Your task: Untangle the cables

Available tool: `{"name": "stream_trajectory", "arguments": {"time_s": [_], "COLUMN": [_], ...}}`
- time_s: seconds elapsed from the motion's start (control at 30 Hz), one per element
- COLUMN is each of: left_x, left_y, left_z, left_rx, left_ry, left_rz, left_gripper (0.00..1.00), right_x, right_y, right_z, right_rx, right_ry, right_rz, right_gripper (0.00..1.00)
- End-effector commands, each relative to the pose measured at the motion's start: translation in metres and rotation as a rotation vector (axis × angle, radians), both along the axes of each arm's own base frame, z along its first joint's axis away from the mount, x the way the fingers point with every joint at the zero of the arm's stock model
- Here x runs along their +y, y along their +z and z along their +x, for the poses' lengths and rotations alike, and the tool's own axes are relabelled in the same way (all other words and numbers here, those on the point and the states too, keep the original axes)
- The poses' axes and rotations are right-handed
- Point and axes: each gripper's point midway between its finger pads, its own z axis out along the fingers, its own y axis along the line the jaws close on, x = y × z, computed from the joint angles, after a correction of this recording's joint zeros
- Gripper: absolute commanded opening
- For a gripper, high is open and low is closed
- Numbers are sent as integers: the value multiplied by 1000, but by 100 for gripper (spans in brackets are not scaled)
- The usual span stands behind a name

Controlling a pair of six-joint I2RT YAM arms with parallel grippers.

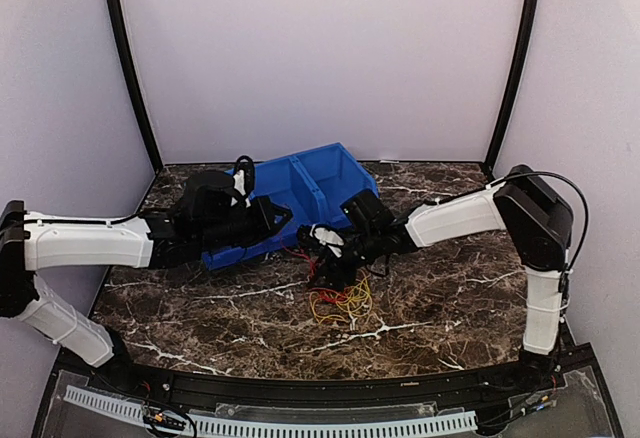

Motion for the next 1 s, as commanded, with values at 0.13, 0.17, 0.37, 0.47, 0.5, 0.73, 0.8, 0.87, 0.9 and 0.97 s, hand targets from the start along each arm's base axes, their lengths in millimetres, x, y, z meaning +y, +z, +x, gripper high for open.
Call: {"name": "stream_trajectory", "arguments": {"time_s": [0.13, 0.17, 0.37, 0.47, 0.5, 0.73, 0.8, 0.87, 0.9, 0.97], "left_x": [32, 37, 67, 77, 79, 94, 95, 94, 93, 92], "left_y": [130, 169, 303, 352, 358, 379, 374, 369, 366, 360], "left_z": [1, 2, -6, -11, -12, -18, -18, -16, -16, -14], "left_rx": [-279, -357, -567, -633, -643, -675, -670, -661, -655, -643], "left_ry": [73, 92, 156, 175, 181, 218, 219, 216, 214, 207], "left_rz": [39, 37, 72, 87, 89, 92, 101, 117, 126, 143], "left_gripper": [0, 0, 0, 0, 0, 0, 0, 0, 0, 0], "right_x": [-7, -9, -13, -13, -13, -18, -19, -19, -19, -17], "right_y": [-34, -38, -50, -55, -57, -62, -59, -51, -46, -29], "right_z": [-15, -15, -15, -14, -14, -13, -11, -8, -7, -2], "right_rx": [146, 151, 172, 179, 183, 190, 186, 171, 161, 133], "right_ry": [-36, -38, -53, -56, -56, -54, -52, -47, -41, -24], "right_rz": [-18, -26, -50, -57, -60, -71, -66, -60, -55, -44], "right_gripper": [49, 49, 46, 45, 45, 44, 44, 45, 46, 49]}}
